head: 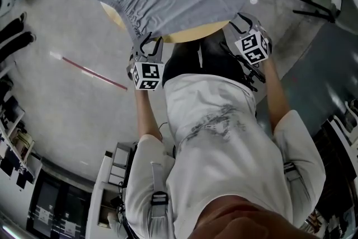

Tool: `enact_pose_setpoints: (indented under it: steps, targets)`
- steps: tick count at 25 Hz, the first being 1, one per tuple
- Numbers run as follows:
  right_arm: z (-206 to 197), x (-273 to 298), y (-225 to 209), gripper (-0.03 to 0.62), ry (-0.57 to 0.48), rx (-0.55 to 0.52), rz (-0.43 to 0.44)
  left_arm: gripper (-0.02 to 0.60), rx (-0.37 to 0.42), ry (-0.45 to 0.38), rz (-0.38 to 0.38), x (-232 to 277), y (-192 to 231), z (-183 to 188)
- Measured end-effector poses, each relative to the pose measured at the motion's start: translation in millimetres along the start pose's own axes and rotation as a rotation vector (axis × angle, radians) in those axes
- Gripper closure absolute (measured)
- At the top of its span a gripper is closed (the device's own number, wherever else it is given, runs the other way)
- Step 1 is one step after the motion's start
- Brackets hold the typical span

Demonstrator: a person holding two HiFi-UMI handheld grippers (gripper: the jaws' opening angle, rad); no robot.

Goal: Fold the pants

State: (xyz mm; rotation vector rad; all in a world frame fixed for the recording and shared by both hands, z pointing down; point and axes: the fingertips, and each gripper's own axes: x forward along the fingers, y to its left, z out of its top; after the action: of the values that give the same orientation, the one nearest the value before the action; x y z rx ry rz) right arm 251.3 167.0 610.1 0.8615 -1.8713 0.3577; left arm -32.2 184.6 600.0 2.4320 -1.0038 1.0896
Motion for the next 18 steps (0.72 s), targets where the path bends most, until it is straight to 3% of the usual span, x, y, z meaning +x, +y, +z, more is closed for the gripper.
enact_pose_setpoints:
  steps: [8,18]
  targets:
    - [-12.0,12.1,0.3,0.365,0.032,-0.005,0.036,0.395,-0.04,0.036,0.002,4.7,0.5,-16.5]
    - [-19.3,25.1,-7.2,0.387,0.05,-0.014,0.125,0.393,-0.076,0.133,-0.018,21.8,6.8,-32.0]
